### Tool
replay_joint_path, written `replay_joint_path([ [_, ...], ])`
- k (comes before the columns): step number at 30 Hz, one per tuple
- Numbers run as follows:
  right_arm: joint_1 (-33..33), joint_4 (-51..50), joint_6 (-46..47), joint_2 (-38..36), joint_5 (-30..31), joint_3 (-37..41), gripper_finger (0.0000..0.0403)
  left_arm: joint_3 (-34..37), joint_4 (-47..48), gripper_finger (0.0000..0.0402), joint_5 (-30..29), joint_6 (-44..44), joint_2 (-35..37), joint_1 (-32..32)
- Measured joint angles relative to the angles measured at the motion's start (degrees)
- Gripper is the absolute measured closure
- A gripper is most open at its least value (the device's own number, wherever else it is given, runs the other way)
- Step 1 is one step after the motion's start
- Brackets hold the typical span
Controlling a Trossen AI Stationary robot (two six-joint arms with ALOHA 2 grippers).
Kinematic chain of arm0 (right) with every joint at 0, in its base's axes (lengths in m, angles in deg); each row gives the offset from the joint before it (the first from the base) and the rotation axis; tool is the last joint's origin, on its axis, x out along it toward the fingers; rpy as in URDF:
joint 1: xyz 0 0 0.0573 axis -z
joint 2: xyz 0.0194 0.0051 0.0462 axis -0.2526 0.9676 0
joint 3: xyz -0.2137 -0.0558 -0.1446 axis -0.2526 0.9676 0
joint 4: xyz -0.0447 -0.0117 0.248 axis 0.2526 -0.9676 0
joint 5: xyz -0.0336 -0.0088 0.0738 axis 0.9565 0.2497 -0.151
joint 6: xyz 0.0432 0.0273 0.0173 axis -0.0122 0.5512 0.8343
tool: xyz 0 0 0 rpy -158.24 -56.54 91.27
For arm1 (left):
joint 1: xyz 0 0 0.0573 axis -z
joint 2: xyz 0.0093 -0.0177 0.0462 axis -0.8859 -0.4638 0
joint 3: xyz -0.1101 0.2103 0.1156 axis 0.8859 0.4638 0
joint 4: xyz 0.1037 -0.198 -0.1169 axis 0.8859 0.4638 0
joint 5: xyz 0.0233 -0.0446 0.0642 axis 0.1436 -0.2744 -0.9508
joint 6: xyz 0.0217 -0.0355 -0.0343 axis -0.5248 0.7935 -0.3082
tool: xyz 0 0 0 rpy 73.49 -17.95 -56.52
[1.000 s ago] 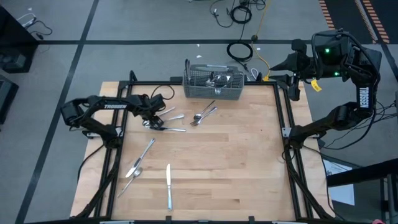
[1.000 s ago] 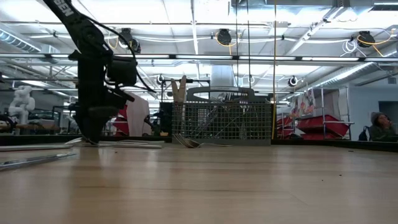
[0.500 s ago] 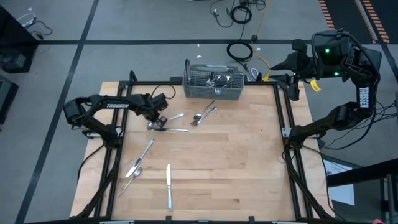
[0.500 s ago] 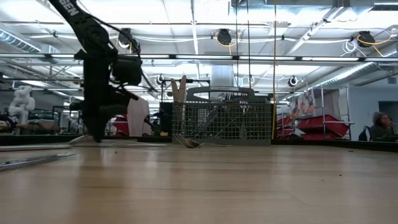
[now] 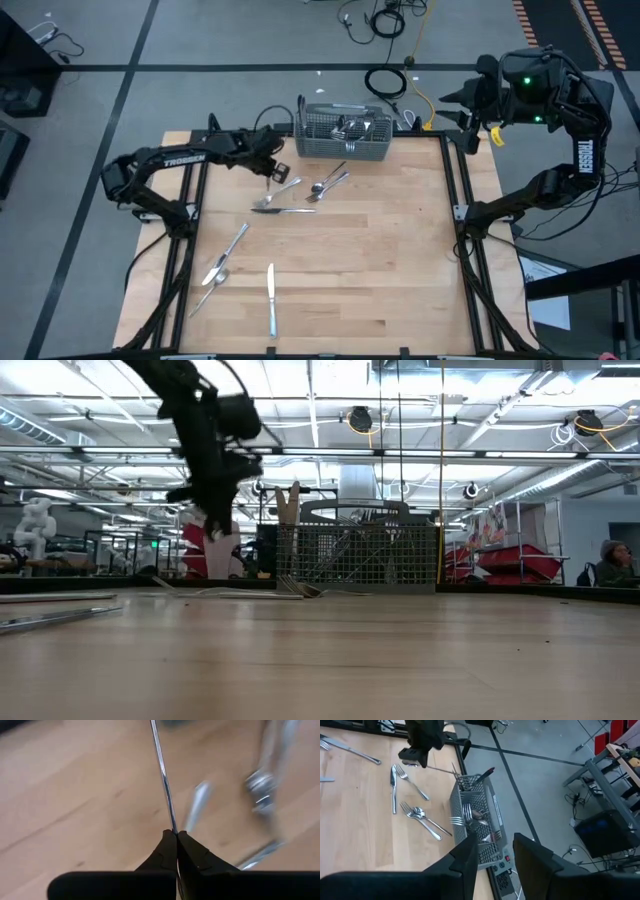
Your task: Sort silverware
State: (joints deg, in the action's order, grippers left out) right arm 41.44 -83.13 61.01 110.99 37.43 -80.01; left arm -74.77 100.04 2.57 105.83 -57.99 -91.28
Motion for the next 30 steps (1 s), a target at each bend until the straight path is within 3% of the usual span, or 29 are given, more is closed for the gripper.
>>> replay_joint_path([
  [4, 0.1, 0.0, -0.4, 0.0, 0.0, 0.0, 0.0289, -4.6, -1.2, 0.0400, 0.4, 5.7, 2.5, 1.6],
  [6, 0.2, 0.0, -0.4, -0.1, 0.0, 0.0, 0.0289, -5.6, -6.5, 0.0400, 1.8, 7.8, 4.4, 2.6],
  [12, 0.2, 0.0, -1.4, -0.8, -0.1, 0.0, 0.0289, -5.8, -36.8, 0.0401, 6.2, 17.0, 9.6, 3.8],
  [17, 0.2, 0.0, -1.5, -2.0, -0.1, 0.0, 0.0289, -5.8, -58.0, 0.0401, 6.9, 27.9, 9.1, 2.4],
  [20, 0.2, 0.0, -1.6, -2.6, 3.6, 0.0, 0.0289, -5.8, -75.0, 0.0401, 6.4, 35.8, 6.1, 3.1],
  [22, 0.2, -0.4, -1.3, -3.0, 7.4, 0.0, 0.0289, -5.8, -89.2, 0.0401, 2.5, 41.7, 2.7, 4.6],
  [26, 0.3, -0.8, 1.9, -3.4, 10.1, 0.0, 0.0289, -5.8, -117.2, 0.0401, -14.7, 47.2, -4.7, 9.3],
  [30, 0.2, -1.0, 3.6, -3.6, 9.8, 0.0, 0.0289, -5.8, -125.7, 0.0400, -23.7, 52.5, -11.2, 12.7],
])
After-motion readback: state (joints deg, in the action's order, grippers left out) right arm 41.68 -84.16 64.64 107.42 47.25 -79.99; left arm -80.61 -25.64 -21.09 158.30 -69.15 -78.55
